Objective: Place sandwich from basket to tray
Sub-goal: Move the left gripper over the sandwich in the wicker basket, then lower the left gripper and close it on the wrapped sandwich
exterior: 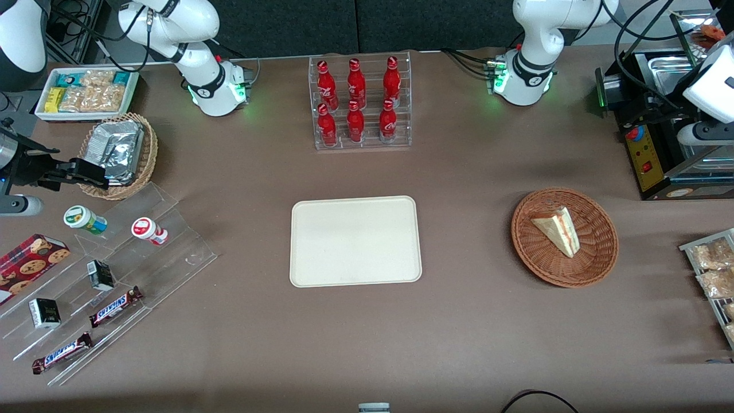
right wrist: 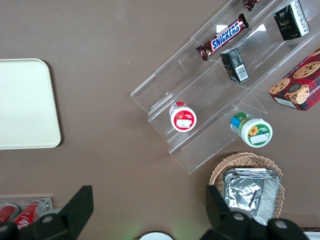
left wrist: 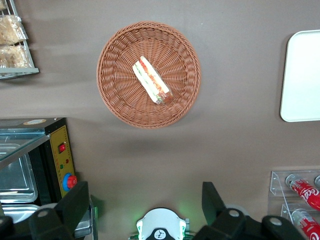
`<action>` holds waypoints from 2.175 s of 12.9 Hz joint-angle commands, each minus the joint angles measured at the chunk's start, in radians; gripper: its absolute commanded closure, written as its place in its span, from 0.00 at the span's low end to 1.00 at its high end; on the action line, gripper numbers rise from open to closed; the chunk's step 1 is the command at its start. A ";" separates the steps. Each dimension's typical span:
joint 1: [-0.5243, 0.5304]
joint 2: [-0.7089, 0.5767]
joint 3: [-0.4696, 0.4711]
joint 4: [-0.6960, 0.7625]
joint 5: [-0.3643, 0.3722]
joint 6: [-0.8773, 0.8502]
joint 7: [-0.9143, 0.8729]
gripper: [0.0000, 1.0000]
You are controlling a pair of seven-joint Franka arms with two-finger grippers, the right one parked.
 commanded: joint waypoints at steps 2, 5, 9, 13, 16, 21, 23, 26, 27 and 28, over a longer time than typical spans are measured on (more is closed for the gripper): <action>-0.005 -0.009 0.001 -0.026 -0.012 0.027 -0.025 0.00; 0.011 0.144 0.010 0.001 0.003 0.030 -0.100 0.00; 0.014 0.220 0.024 -0.152 0.004 0.267 -0.478 0.00; 0.012 0.312 0.029 -0.316 0.009 0.552 -0.754 0.00; 0.014 0.352 0.030 -0.437 0.009 0.732 -0.764 0.00; 0.014 0.467 0.029 -0.482 -0.005 0.856 -0.767 0.00; 0.014 0.507 0.029 -0.503 -0.005 0.927 -0.767 0.45; 0.014 0.457 0.030 -0.484 -0.006 0.863 -0.766 1.00; 0.012 0.437 0.029 -0.411 -0.006 0.766 -0.764 1.00; 0.005 0.432 0.024 -0.311 -0.009 0.631 -0.763 1.00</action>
